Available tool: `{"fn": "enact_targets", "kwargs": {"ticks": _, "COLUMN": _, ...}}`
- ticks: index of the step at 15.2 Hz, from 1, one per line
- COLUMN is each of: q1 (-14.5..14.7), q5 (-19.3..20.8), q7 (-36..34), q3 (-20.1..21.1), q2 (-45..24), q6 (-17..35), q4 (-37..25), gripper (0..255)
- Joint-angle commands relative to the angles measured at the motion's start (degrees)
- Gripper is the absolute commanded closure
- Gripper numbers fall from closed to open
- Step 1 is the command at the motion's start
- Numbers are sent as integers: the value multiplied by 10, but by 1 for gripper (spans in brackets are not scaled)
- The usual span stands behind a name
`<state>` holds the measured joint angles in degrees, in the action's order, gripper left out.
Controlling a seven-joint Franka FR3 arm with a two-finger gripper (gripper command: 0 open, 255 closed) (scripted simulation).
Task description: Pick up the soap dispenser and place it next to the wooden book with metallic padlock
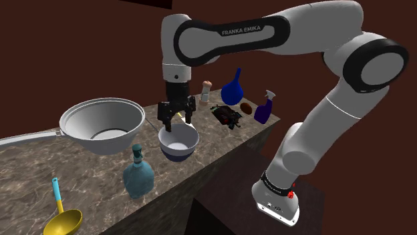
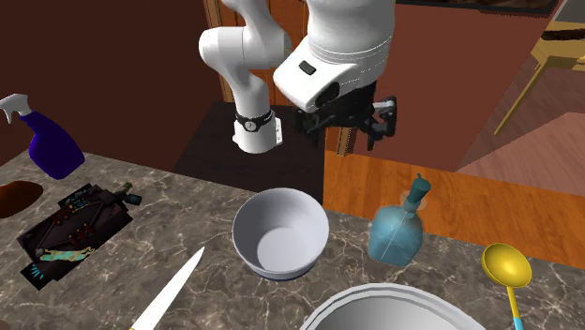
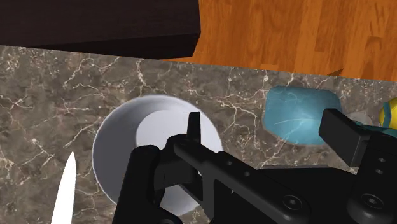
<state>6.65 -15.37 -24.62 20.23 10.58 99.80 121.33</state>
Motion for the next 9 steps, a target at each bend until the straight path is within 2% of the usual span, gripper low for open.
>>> {"fn": "enact_targets", "kwargs": {"ticks": 1, "q1": 5, "q5": 7, "q7": -28, "q3": 14, "q2": -47, "q6": 9, "q4": -35, "gripper": 0}}
{"fn": "enact_targets", "kwargs": {"ticks": 9, "q1": 52, "q5": 58, "q7": -146, "q3": 51, "q2": -234, "q6": 19, "q4": -198, "gripper": 0}}
